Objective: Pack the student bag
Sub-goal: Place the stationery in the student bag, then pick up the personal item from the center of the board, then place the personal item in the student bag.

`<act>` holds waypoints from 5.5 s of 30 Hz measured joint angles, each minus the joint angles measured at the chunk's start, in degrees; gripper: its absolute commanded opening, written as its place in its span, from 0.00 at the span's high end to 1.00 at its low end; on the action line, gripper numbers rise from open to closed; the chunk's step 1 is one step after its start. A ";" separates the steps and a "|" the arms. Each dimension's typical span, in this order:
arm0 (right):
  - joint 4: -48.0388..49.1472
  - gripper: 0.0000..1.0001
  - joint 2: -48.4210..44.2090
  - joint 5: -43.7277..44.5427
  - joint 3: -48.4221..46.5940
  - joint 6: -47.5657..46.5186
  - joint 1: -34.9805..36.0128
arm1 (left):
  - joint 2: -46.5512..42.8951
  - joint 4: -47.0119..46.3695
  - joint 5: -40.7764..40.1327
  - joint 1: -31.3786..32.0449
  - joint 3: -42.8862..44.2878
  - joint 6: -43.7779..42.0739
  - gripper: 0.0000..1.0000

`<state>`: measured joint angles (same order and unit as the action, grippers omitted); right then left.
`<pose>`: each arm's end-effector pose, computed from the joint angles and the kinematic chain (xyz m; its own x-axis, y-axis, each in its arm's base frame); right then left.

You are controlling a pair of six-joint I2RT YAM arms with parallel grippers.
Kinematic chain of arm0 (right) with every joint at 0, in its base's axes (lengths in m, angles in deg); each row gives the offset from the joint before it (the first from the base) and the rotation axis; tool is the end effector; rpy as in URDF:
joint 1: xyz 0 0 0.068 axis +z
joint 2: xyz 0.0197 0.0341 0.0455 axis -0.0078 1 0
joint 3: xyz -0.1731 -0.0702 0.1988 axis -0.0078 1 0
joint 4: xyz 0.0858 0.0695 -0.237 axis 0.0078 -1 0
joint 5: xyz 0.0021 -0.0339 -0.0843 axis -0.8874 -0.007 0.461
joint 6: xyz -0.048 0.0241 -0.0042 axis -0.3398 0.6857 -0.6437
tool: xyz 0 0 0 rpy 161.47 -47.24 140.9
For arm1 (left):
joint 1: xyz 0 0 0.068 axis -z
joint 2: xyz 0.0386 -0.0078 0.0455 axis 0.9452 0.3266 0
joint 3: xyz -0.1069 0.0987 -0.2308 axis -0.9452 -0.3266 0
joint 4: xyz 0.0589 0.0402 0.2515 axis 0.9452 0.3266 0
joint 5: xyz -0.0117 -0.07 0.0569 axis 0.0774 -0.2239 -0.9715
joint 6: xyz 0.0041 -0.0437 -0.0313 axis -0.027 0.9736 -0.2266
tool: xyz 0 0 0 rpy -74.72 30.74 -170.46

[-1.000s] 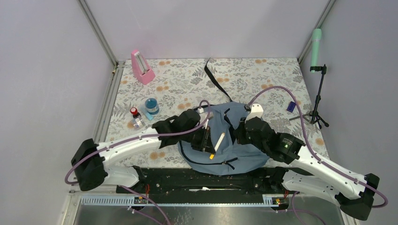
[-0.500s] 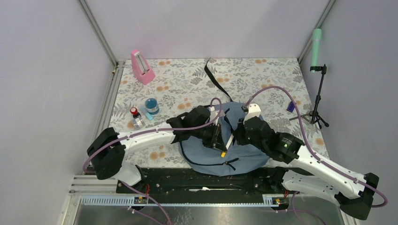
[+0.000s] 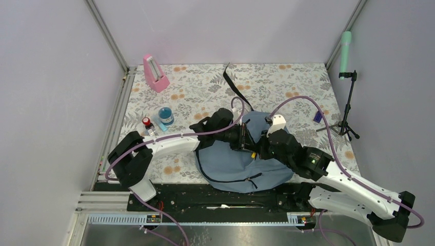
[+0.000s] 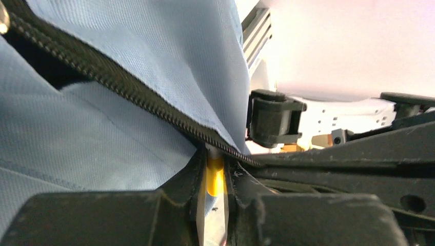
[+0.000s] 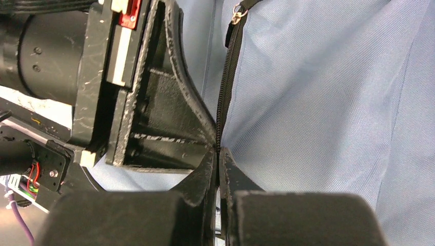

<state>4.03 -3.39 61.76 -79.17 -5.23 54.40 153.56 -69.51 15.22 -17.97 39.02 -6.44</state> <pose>0.1090 0.1355 0.3014 -0.5755 0.0407 -0.8168 -0.3772 0.8730 0.3093 0.2002 -0.2968 0.2357 -0.9623 0.1113 -0.2481 0.2717 0.4257 -0.8631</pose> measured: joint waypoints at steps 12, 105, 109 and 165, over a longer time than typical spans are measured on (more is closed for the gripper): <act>0.74 1.00 -0.17 1.81 0.15 -0.24 -0.22 | 3.26 -11.65 -4.98 -0.37 -1.66 8.07 0.99; 4.79 0.96 -9.07 3.21 6.67 -0.92 -0.09 | -21.38 15.04 -41.46 -59.17 -25.05 -21.84 0.49; 4.79 0.96 -8.98 3.21 6.67 -0.92 -0.09 | -21.79 15.26 -41.46 -59.23 -25.05 -21.88 0.50; -0.90 0.96 -7.74 7.58 4.37 -0.61 -0.17 | -9.11 -7.65 -1.46 -0.59 -6.36 -16.96 0.55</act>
<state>3.14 -11.13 69.34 -74.80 -5.84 54.23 144.45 -77.16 13.76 -18.56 32.66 -23.40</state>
